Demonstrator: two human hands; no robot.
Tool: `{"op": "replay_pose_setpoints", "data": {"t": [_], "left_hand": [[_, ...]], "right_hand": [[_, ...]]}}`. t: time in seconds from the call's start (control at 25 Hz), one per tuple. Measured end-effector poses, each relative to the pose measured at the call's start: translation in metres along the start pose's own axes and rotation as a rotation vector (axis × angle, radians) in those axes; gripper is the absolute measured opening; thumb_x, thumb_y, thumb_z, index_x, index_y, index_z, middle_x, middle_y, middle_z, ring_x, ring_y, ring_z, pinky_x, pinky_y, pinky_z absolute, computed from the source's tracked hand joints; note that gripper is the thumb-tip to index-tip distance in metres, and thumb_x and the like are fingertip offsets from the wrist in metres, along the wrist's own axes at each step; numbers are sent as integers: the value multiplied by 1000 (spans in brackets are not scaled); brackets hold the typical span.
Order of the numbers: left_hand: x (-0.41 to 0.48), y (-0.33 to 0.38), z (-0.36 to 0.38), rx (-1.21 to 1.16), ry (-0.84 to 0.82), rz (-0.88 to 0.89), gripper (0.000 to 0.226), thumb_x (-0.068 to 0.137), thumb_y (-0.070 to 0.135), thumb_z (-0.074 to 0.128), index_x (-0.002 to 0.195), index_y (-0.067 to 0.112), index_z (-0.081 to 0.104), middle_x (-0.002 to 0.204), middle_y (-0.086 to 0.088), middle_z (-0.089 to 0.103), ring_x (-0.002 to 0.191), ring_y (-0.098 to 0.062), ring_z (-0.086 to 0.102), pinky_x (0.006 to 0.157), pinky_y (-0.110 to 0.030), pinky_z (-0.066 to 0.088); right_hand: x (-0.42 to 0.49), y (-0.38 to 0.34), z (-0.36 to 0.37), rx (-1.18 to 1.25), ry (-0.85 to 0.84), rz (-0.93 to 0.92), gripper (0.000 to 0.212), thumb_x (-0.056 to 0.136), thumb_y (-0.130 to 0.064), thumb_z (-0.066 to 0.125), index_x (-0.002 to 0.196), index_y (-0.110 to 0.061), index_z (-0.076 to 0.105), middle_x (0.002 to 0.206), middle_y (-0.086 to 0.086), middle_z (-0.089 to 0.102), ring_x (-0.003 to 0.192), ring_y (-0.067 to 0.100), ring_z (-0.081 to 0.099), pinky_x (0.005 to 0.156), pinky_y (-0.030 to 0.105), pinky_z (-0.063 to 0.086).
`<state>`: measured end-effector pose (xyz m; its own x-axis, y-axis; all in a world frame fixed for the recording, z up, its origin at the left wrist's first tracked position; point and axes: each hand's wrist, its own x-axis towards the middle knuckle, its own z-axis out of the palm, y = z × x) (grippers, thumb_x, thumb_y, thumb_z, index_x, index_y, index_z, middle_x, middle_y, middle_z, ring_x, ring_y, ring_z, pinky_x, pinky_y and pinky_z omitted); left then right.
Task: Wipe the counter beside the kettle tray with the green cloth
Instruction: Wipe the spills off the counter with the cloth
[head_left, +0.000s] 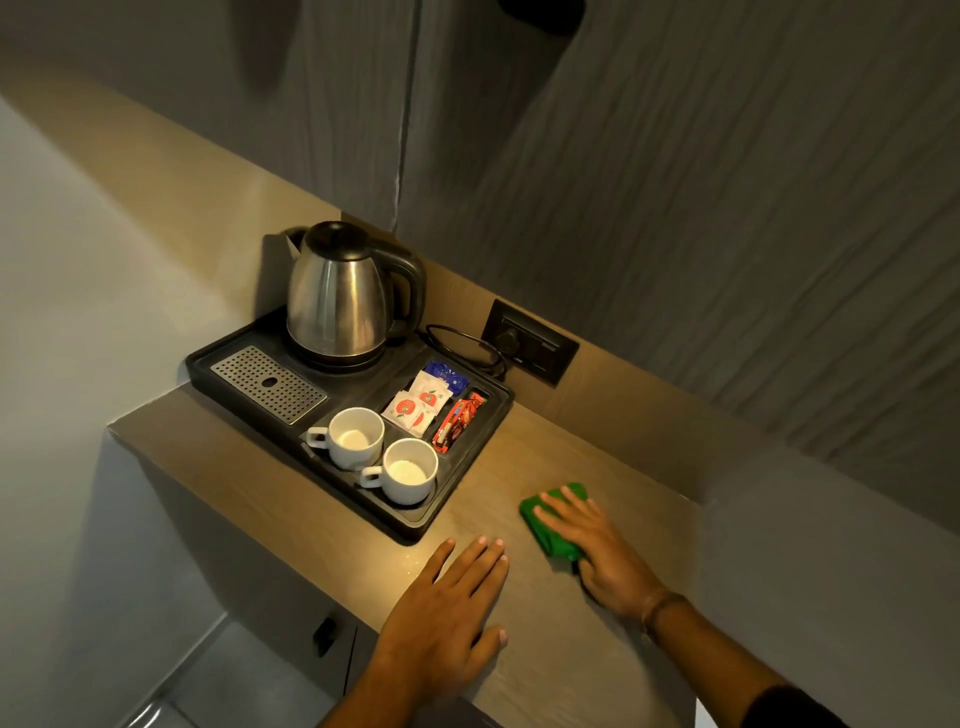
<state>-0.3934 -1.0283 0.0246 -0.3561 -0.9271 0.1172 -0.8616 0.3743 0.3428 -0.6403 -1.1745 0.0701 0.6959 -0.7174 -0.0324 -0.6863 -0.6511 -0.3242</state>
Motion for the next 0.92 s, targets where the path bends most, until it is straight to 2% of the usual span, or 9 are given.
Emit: {"op": "replay_pose_setpoints", "data": {"t": [0.12, 0.16, 0.28, 0.36, 0.56, 0.6, 0.68, 0.8, 0.92], "left_hand": [[-1, 0, 0, 3, 3, 8, 75, 104, 61, 32, 163, 19, 14, 174, 0, 7, 157, -16, -5, 126, -50, -4], [-1, 0, 0, 8, 11, 11, 76, 103, 61, 33, 163, 18, 16, 174, -1, 10, 157, -17, -3, 123, -49, -3], [-1, -1, -1, 14, -5, 19, 76, 104, 60, 32, 163, 17, 14, 174, -2, 9, 157, -18, -4, 121, -49, -3], [-2, -1, -1, 31, -29, 28, 76, 104, 61, 27, 164, 17, 7, 174, -2, 2, 156, -19, -9, 121, -50, -4], [0, 1, -5, 30, -56, 19, 77, 104, 61, 21, 163, 17, 0, 173, -3, -5, 156, -20, -13, 126, -53, -2], [-1, 1, -5, 32, -61, 20, 77, 104, 61, 22, 163, 17, -1, 173, -3, -6, 156, -20, -13, 126, -53, -2], [-2, 1, -4, 28, -60, 19, 76, 104, 60, 21, 163, 16, -1, 173, -5, -5, 156, -21, -13, 125, -54, -1], [-1, -1, -2, 48, -72, 22, 77, 104, 59, 22, 163, 14, 4, 173, -7, -1, 157, -23, -9, 124, -55, 1], [1, -3, -3, 63, -73, 26, 76, 104, 58, 27, 163, 12, 8, 173, -8, 3, 158, -24, -5, 126, -55, 4]], "right_hand": [[8, -24, -9, 16, 125, 332, 93, 76, 21, 48, 156, -26, 32, 166, -3, 23, 157, 30, 10, 127, 51, 2], [6, -39, -2, 19, 131, 350, 93, 77, 18, 48, 156, -27, 31, 167, -2, 22, 157, 29, 7, 127, 52, 1], [-42, -57, 30, -10, 36, 125, 105, 72, 9, 47, 158, -42, 17, 171, -12, 10, 157, 19, -4, 125, 48, -6], [-73, -40, 23, -30, 31, 101, 107, 70, 8, 47, 159, -43, 14, 171, -14, 7, 157, 17, -4, 125, 46, -6], [-36, -56, 1, 54, 199, 596, 86, 85, 12, 49, 158, -26, 23, 169, 1, 15, 157, 28, 3, 127, 52, 1], [-37, -73, 12, 68, 218, 589, 85, 87, 9, 49, 159, -29, 23, 169, -1, 16, 157, 26, 1, 127, 54, 0], [-63, -101, 42, 83, 172, 411, 87, 88, 3, 46, 159, -38, 18, 171, -9, 11, 158, 20, -3, 125, 53, -5], [-126, -97, 47, 37, 131, 286, 93, 81, -4, 48, 159, -41, 14, 171, -15, 7, 158, 17, -3, 123, 51, -4], [-112, -70, 21, 22, 214, 531, 88, 84, 6, 51, 159, -30, 21, 169, -2, 16, 158, 27, 5, 127, 55, 4]]}}
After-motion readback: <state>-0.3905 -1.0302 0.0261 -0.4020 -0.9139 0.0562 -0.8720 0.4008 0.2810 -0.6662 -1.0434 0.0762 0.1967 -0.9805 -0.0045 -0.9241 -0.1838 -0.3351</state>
